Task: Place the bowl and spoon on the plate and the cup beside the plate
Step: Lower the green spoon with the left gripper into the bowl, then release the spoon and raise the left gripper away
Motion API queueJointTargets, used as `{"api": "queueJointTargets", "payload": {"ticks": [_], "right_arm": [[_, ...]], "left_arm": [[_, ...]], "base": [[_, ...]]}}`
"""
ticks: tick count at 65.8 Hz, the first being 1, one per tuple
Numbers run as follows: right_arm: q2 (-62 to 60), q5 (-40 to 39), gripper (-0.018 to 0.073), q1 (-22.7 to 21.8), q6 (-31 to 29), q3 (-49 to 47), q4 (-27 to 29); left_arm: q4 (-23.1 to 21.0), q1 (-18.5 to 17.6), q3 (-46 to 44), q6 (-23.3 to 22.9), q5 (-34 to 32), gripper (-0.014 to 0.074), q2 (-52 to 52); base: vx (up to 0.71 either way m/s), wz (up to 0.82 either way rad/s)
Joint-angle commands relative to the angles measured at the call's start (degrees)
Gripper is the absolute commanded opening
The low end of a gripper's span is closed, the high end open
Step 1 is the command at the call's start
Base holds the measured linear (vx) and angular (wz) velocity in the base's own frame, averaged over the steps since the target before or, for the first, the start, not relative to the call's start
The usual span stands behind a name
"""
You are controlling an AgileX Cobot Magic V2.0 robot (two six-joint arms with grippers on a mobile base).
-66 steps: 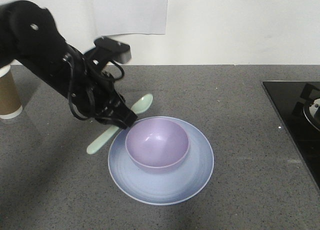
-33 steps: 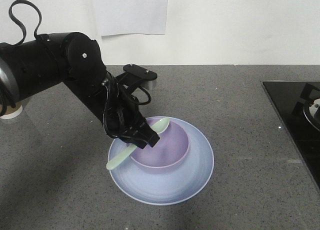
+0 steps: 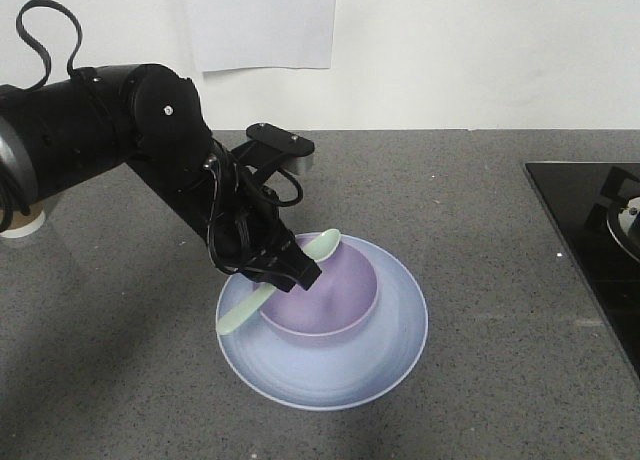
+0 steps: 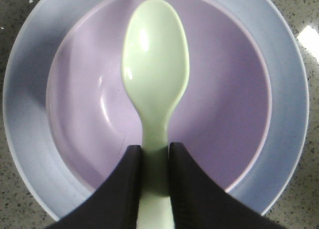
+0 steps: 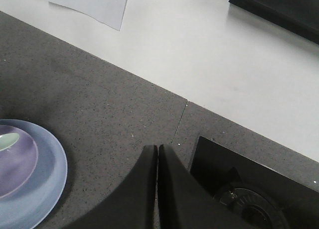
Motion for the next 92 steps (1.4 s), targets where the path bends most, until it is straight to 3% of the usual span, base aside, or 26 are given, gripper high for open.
{"api": "queueJointTargets", "payload": {"ticks": [1,35,48,61,62,68,85,92], "right_arm": [[-0.61,-3.62,-0.0006,-0.37,0.05,-1.49,-0.98],[-0.61,-3.56,-0.0006,-0.37,0.1,-1.49,-0.98],[-0.61,-3.56,-0.0006,-0.37,0.1,-1.49,-0.98],[-0.61,-3.56,-0.0006,-0.37,0.1,-1.49,-0.98],[-0.61,-3.56,-0.0006,-0.37,0.1,-1.49,-0.98],[-0.5,-3.56,-0.0006,-0.37,0.08,-1.49,-1.04],[0.96,-3.56,-0.0006,-0.37,0.08,-1.49,-0.97],[1.69,-3.56,-0.0006,-0.37,0.08,-1.49,-0.97]], "left_arm": [[-1.63,-0.3,-1.71,-0.38,-1.58,0.0032,-2.59],[-1.64,-0.3,-1.78,-0.44,-2.31,0.0336,-2.85],[-1.26,-0.3,-5.54,-0.44,0.97,0.035,-2.92],[4.25,-0.3,-16.56,-1.1,8.91,0.0349,-3.15],[10.26,-0.3,-19.86,-3.41,8.86,0.0349,-5.17],[17.88,-0.19,-20.52,-5.38,8.86,0.0344,-7.78],[47.01,-0.19,-20.39,-15.08,8.86,0.0307,-17.68],[56.27,-0.19,-20.39,-17.19,8.86,0.0288,-21.86]], "base": [[0.0,0.0],[0.0,0.0],[0.0,0.0],[0.0,0.0],[0.0,0.0],[0.0,0.0],[0.0,0.0],[0.0,0.0]]}}
